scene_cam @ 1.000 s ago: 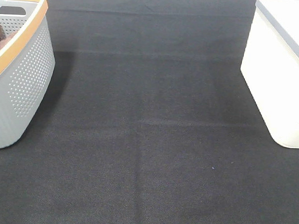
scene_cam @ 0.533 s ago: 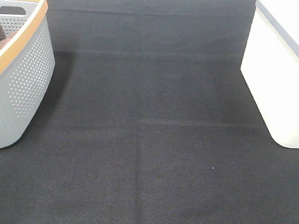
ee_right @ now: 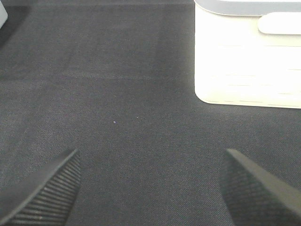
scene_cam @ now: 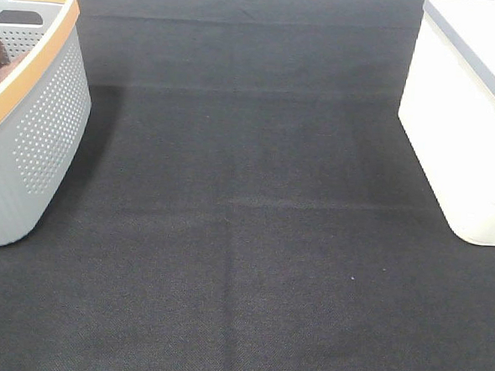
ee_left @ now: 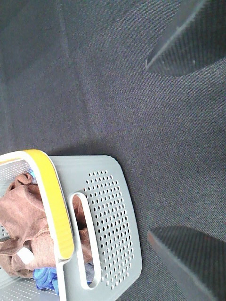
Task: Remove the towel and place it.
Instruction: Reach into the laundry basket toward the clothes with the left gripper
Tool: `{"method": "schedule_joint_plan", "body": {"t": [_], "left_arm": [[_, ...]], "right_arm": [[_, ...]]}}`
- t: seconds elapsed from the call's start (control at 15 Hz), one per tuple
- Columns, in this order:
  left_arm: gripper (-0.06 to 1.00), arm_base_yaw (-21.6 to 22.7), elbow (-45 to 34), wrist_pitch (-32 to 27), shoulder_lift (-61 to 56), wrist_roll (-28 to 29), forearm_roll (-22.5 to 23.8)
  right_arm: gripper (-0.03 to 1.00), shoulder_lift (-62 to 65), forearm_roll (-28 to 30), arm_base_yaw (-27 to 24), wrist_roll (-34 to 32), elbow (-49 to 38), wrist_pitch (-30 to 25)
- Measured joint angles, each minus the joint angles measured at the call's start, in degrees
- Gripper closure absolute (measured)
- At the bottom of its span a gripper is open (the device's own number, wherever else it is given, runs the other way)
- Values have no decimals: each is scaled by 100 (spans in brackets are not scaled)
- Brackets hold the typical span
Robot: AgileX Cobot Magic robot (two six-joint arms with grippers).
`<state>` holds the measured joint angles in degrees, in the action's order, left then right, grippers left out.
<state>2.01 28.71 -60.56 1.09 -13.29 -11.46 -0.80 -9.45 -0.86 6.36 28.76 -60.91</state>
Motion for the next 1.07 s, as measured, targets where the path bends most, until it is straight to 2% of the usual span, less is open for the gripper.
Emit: {"method": "schedule_joint_plan", "body": {"t": [1.07], "left_arm": [[12,0,0,0,0,0,0]], "right_arm": [[20,0,0,0,0,0,0]]}}
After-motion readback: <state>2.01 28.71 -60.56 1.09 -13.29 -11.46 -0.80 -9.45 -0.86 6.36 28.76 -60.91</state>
